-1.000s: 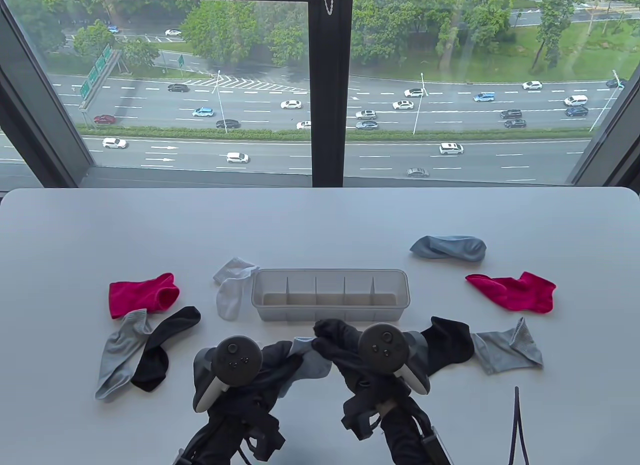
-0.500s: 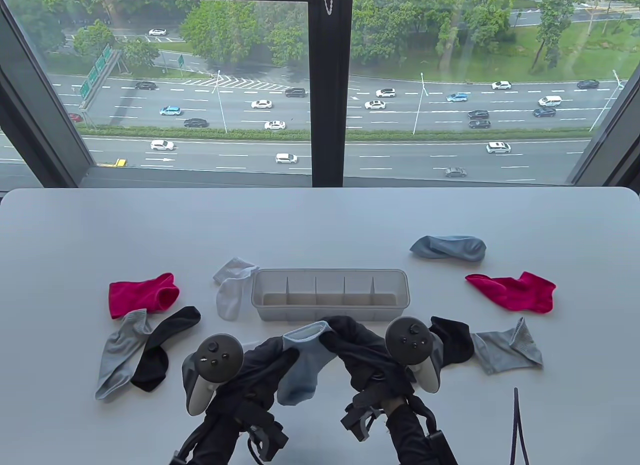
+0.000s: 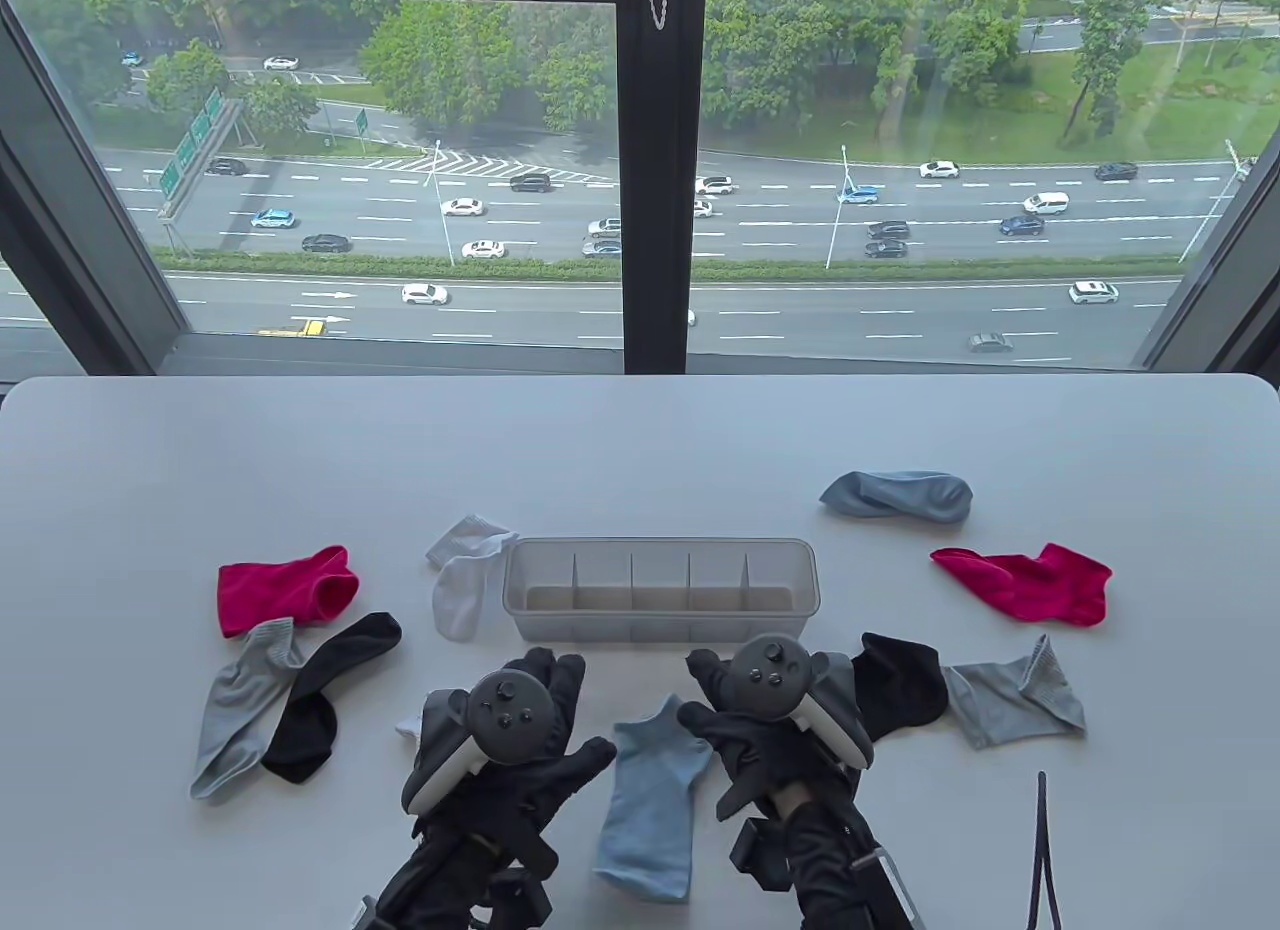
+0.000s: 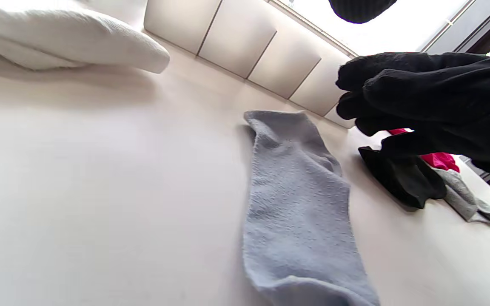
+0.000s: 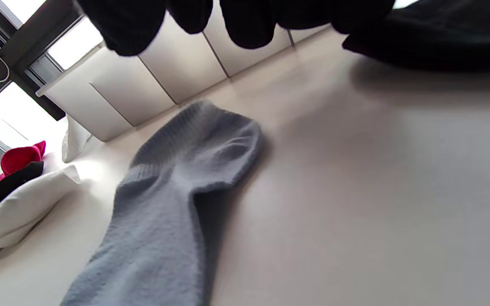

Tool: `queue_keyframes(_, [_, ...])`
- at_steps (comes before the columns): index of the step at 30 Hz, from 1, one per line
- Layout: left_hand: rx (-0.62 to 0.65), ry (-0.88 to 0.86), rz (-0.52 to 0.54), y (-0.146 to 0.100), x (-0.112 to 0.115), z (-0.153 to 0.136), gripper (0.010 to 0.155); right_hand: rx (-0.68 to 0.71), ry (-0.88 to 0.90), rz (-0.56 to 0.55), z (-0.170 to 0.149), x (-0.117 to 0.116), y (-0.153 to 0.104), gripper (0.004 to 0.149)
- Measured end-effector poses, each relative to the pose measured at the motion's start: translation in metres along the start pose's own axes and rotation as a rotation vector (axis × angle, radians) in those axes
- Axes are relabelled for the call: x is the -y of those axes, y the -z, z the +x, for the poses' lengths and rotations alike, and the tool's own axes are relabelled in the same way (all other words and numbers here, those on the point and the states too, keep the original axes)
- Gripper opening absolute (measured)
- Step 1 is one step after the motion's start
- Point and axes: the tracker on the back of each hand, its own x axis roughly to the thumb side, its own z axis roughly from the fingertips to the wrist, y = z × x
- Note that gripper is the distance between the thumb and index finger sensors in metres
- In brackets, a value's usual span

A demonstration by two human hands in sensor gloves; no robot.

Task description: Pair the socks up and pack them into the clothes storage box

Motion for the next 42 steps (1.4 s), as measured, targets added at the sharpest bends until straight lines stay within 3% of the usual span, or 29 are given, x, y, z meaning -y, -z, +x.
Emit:
queue_keyframes(2, [-0.022,-0.005,0.033,-0.002,-0.003,-0.004,0.075,0.041,0.015,-0.059,0.008,0.009,-0.006,0.062])
queue_keyframes(4, [-0.043,-0.019,0.038,-0.002,-0.005,-0.008,0.074,0.087,0.028,-0.02,0.019,0.01,-0.009,0.059])
queue_keyframes(7, [-0.08,-0.009,0.04,-0.001,-0.006,-0.014,0.074,0.065,-0.009,0.337,0.032,-0.013,-0.005,0.06])
queue_keyframes(11, [-0.099,-0.029,0.052,-0.003,-0.009,-0.019,0.073,0.019,-0.124,0.503,0.037,-0.045,0.007,0.064])
queue_keyframes(14, [-0.099,-0.035,0.074,-0.005,-0.011,-0.019,0.073,0.037,-0.123,0.486,0.04,-0.031,0.004,0.066])
queue_keyframes(17, [-0.103,-0.019,0.093,-0.006,-0.014,-0.019,0.073,0.032,-0.034,0.322,0.036,0.013,-0.001,0.065])
queue_keyframes(22, [-0.119,0.005,0.097,-0.004,-0.018,-0.023,0.073,-0.287,-0.003,-0.055,-0.025,0.096,0.016,0.064])
queue_keyframes(24, [-0.129,-0.009,0.085,-0.003,-0.018,-0.026,0.073,-0.384,0.009,-0.132,-0.058,0.117,0.029,0.066])
queue_keyframes(27, [-0.138,-0.019,0.074,-0.001,-0.018,-0.028,0.073,-0.508,-0.052,-0.132,-0.105,0.134,0.053,0.069])
queue_keyframes(29, [-0.135,-0.021,0.074,0.0,-0.019,-0.027,0.072,-0.578,-0.114,-0.151,-0.124,0.136,0.07,0.073])
queue_keyframes(31, [-0.132,-0.016,0.075,0.0,-0.021,-0.026,0.072,-0.647,-0.133,-0.1,-0.138,0.136,0.088,0.077])
queue_keyframes(35, [-0.127,0.0,0.081,0.001,-0.024,-0.022,0.072,-0.722,-0.064,-0.019,-0.152,0.132,0.129,0.081])
queue_keyframes(42, [-0.139,0.003,0.067,0.003,-0.024,-0.022,0.071,-0.709,-0.219,0.076,-0.159,0.12,0.189,0.078])
